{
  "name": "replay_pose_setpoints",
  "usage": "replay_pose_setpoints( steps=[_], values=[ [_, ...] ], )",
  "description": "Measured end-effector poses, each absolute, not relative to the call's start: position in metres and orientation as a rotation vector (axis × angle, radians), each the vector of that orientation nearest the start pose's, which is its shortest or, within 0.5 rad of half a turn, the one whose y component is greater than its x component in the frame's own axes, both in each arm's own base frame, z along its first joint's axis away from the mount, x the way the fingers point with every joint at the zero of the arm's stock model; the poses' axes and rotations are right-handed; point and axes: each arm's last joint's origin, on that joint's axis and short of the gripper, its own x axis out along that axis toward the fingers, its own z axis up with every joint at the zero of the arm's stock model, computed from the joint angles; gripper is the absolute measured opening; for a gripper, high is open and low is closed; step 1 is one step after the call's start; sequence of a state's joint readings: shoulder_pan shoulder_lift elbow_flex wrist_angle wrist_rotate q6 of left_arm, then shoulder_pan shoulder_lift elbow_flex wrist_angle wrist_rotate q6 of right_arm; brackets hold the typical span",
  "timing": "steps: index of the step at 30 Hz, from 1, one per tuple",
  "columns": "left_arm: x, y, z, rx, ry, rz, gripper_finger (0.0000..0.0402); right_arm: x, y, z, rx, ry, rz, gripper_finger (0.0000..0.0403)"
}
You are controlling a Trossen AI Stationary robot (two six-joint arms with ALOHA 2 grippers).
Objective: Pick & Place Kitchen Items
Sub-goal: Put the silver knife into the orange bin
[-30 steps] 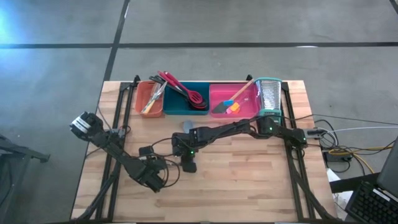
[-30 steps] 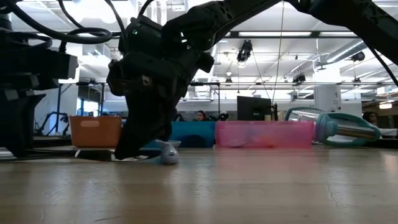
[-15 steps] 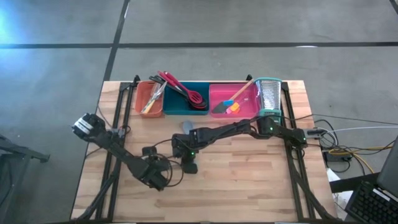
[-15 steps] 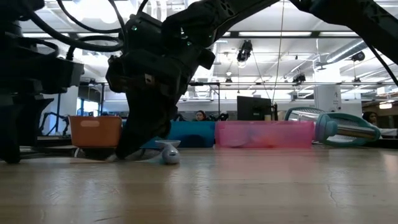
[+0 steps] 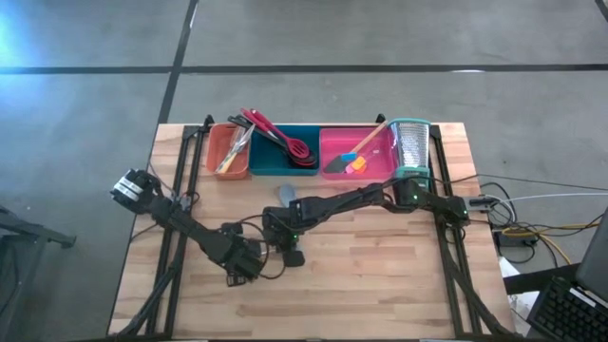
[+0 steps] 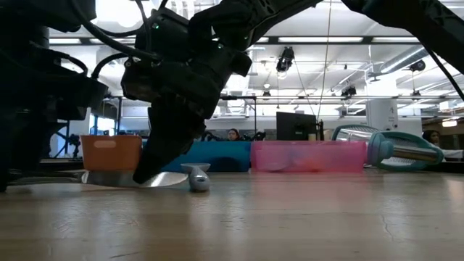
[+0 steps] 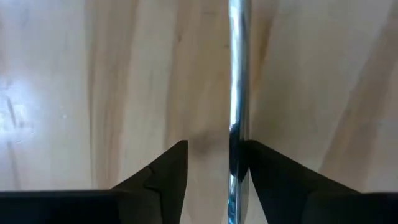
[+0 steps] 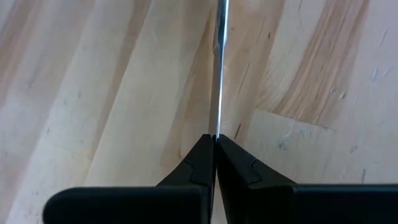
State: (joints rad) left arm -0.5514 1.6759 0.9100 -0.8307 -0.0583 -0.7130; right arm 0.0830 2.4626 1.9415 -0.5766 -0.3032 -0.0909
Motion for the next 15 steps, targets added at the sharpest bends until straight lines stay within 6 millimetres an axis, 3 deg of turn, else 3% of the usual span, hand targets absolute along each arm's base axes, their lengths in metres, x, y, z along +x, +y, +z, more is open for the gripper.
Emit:
replay_pose_setpoints(
  steps=[6, 11, 15],
  values=[
    [0.2250, -0.1375, 0.1430, -0.080, 1.571, 0.135, 0.0135, 0.5086, 0.0506, 0.1145, 0.025, 1.082, 0.389, 0.0007],
    [0.2262, -0.1385, 0.1431, -0.105, 1.565, 0.127, 0.0028, 0.5081, 0.0512, 0.1148, 0.024, 1.087, 0.388, 0.0008],
    [0.2260, -0.1384, 0.1432, -0.113, 1.569, 0.130, 0.0025, 0.5080, 0.0514, 0.1147, 0.042, 1.092, 0.373, 0.0008]
  ],
)
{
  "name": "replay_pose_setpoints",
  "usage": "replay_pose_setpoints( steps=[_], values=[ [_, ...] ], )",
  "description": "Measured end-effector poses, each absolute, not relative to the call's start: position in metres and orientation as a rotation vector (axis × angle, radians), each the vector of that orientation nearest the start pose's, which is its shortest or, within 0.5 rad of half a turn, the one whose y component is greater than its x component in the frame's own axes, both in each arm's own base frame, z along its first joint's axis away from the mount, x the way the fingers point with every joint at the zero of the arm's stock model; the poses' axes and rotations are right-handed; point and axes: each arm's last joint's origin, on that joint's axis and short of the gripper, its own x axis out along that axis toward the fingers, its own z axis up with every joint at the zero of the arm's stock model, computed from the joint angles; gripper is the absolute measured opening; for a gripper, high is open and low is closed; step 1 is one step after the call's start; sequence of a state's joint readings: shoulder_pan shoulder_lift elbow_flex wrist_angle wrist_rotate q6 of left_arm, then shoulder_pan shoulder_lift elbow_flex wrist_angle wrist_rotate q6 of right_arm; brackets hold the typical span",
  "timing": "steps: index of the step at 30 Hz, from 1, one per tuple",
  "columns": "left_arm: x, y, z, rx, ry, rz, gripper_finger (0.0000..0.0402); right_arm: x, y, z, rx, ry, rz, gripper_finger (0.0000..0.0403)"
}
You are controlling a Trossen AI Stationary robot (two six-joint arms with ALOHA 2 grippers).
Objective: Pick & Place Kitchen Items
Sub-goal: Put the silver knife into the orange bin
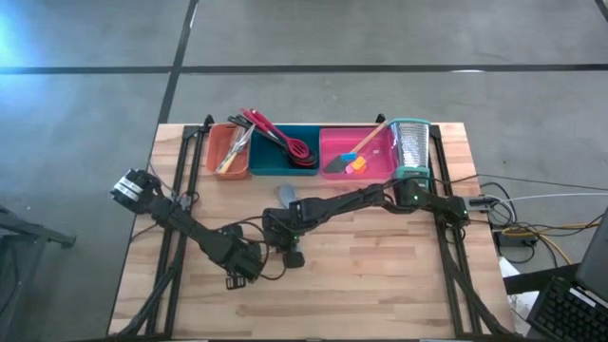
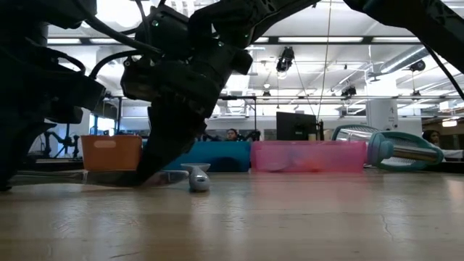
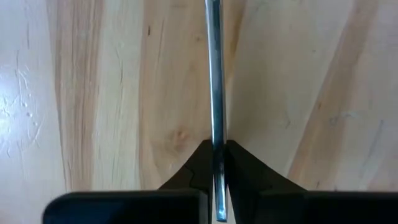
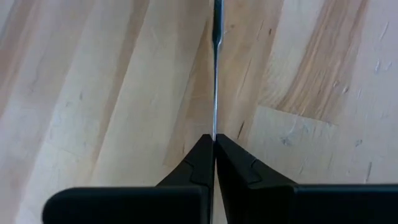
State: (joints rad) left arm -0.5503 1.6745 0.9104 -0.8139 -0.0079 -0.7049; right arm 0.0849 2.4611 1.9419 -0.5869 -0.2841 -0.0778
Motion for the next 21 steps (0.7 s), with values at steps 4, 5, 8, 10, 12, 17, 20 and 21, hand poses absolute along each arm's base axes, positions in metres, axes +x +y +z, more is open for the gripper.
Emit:
replay_pose_setpoints(
  steps=[4, 5, 8, 10, 12, 17, 20, 21],
  values=[
    [0.226, -0.138, 0.143, -0.107, 1.569, 0.126, 0.0025, 0.507, 0.051, 0.120, 0.130, 1.092, 0.383, 0.0009],
    [0.226, -0.138, 0.143, -0.104, 1.568, 0.124, 0.0025, 0.507, 0.051, 0.123, 0.144, 1.087, 0.397, 0.0011],
    [0.226, -0.138, 0.143, -0.090, 1.564, 0.116, 0.0025, 0.504, 0.052, 0.132, 0.144, 1.084, 0.431, 0.0024],
    [0.226, -0.139, 0.143, -0.085, 1.563, 0.113, 0.0025, 0.498, 0.053, 0.143, 0.135, 1.104, 0.441, 0.0040],
    [0.226, -0.138, 0.143, -0.086, 1.563, 0.116, 0.0025, 0.496, 0.052, 0.158, 0.122, 1.078, 0.448, 0.0059],
    [0.225, -0.138, 0.145, -0.073, 1.534, 0.164, 0.0025, 0.478, 0.050, 0.188, 0.144, 1.162, 0.430, 0.0097],
    [0.220, -0.134, 0.150, -0.038, 1.491, 0.256, 0.0025, 0.463, 0.050, 0.200, 0.144, 1.252, 0.373, 0.0103],
    [0.216, -0.130, 0.151, -0.005, 1.473, 0.310, 0.0025, 0.459, 0.050, 0.203, 0.132, 1.276, 0.342, 0.0102]
  ],
)
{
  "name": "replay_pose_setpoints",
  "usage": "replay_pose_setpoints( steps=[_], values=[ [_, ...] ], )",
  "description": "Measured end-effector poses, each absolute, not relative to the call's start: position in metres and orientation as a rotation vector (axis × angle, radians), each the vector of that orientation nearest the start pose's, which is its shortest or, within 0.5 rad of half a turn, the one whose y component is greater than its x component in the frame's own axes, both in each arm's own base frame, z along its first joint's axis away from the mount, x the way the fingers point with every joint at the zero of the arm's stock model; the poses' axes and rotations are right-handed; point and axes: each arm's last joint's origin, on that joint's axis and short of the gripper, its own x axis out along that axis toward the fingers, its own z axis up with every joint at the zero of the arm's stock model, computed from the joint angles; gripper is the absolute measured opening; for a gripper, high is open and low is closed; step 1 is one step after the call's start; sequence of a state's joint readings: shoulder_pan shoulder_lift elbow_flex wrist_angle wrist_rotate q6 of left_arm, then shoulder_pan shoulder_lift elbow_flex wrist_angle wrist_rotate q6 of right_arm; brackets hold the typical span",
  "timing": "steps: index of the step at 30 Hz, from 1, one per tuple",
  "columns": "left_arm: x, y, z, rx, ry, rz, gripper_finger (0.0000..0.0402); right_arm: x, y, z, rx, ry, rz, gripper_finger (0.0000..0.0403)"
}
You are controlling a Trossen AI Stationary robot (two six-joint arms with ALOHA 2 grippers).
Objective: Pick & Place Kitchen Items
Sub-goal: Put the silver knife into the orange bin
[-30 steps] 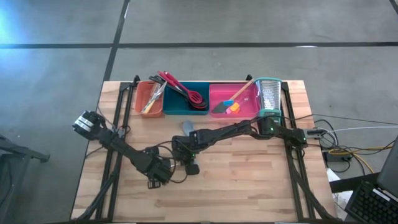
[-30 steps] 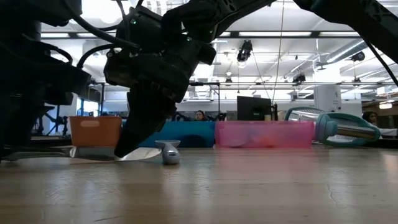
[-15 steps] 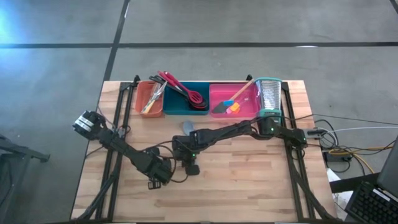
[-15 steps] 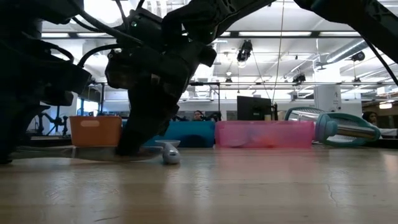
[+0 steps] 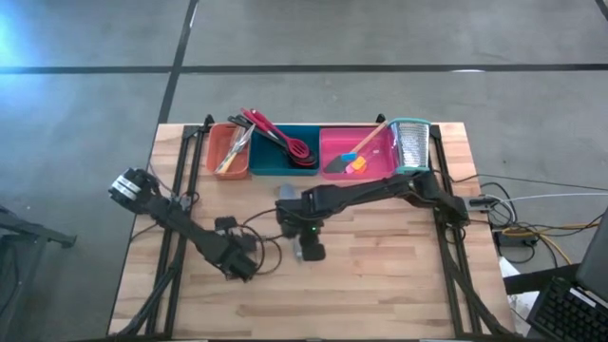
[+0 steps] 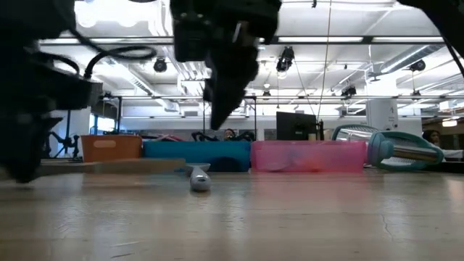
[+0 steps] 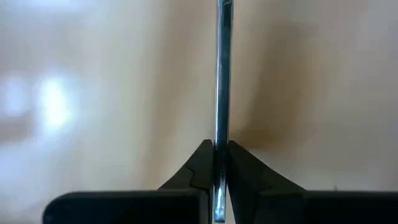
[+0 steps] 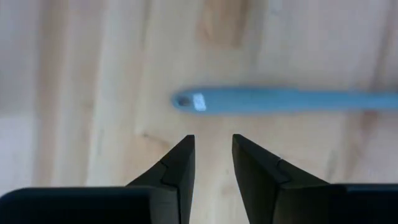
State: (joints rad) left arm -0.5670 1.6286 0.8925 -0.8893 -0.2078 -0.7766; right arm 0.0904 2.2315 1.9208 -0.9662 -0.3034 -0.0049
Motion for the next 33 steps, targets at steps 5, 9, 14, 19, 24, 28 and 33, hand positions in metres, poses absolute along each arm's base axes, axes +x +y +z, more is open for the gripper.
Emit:
replay_pose_setpoints(
  steps=[5, 9, 14, 19, 24, 28, 33],
  values=[
    [0.197, -0.112, 0.168, -0.047, 1.295, 0.501, 0.0025, 0.441, 0.055, 0.209, 0.085, 1.318, 0.244, 0.0082],
    [0.179, -0.095, 0.184, -0.105, 1.125, 0.596, 0.0025, 0.431, 0.053, 0.208, 0.091, 1.300, 0.158, 0.0064],
    [0.163, -0.071, 0.211, -0.131, 0.869, 0.683, 0.0025, 0.421, 0.048, 0.192, 0.098, 1.277, 0.031, 0.0049],
    [0.149, -0.042, 0.231, -0.053, 0.698, 0.803, 0.0025, 0.414, 0.044, 0.174, 0.107, 1.258, -0.057, 0.0043],
    [0.144, -0.010, 0.242, 0.029, 0.703, 0.929, 0.0025, 0.415, 0.043, 0.161, 0.101, 1.186, -0.099, 0.0045],
    [0.143, 0.015, 0.244, 0.017, 0.764, 1.018, 0.0025, 0.417, 0.042, 0.157, 0.106, 1.141, -0.094, 0.0043],
    [0.150, 0.047, 0.236, -0.027, 0.829, 0.989, 0.0025, 0.418, 0.041, 0.158, 0.092, 1.127, -0.107, 0.0045]
  ],
)
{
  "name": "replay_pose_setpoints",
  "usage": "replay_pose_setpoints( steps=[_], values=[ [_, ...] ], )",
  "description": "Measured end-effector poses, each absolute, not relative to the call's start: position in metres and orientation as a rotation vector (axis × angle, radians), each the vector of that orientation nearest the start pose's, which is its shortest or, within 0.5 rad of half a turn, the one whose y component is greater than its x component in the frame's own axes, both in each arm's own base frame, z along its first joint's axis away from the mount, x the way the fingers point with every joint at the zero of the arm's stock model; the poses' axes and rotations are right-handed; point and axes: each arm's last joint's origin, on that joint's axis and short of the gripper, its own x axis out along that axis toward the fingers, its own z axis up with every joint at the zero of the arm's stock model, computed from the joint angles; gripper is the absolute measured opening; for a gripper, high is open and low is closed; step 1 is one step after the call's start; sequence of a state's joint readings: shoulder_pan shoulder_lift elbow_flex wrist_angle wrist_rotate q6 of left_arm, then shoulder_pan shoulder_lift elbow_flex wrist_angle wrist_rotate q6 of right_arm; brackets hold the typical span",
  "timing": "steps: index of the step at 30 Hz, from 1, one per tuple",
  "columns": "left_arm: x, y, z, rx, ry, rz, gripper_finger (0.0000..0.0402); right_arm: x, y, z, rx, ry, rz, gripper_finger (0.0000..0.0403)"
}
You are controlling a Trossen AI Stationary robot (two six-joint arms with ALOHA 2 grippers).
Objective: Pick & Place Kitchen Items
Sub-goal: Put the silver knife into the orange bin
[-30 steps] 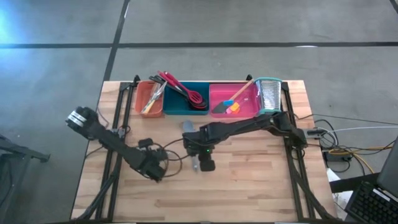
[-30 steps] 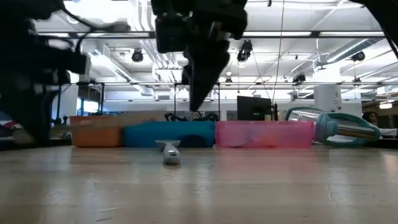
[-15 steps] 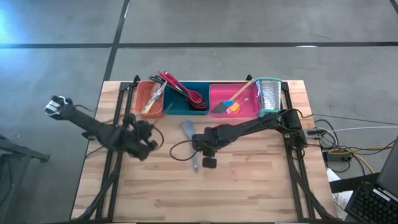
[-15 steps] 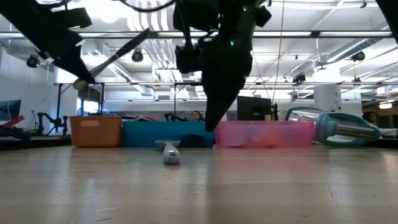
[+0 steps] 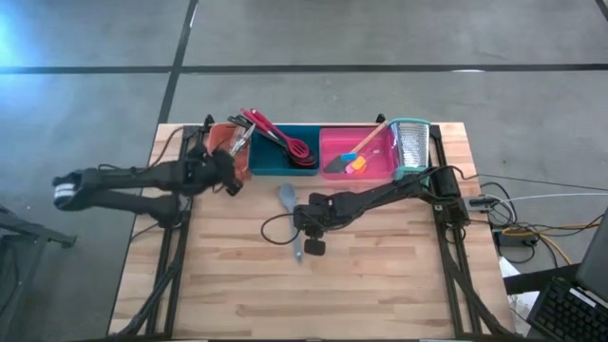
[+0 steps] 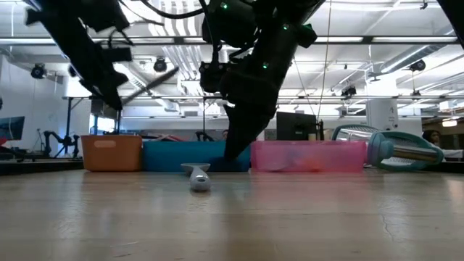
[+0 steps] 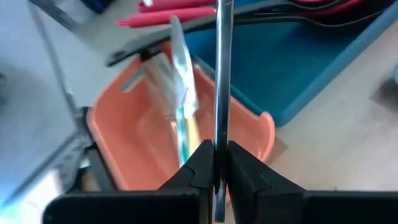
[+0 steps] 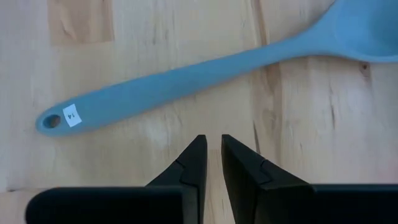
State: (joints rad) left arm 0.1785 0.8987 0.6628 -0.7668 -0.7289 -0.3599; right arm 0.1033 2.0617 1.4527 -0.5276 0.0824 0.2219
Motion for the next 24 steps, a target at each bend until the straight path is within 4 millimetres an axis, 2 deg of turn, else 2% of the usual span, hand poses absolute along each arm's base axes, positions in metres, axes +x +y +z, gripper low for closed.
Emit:
replay_pose_setpoints(
  steps=[3, 10, 15, 24],
  values=[
    [0.150, 0.068, 0.225, -0.078, 0.835, 0.966, 0.0025, 0.419, 0.041, 0.159, 0.084, 1.120, -0.100, 0.0043],
    [0.128, 0.104, 0.200, -0.190, 0.893, 0.988, 0.0025, 0.421, 0.040, 0.159, 0.073, 1.104, -0.091, 0.0043],
    [0.118, 0.116, 0.180, -0.228, 0.960, 1.005, 0.0025, 0.426, 0.035, 0.162, 0.067, 1.052, -0.086, 0.0045],
    [0.132, 0.131, 0.162, -0.268, 1.032, 0.963, 0.0025, 0.428, 0.030, 0.163, 0.069, 1.034, -0.091, 0.0044]
  ],
)
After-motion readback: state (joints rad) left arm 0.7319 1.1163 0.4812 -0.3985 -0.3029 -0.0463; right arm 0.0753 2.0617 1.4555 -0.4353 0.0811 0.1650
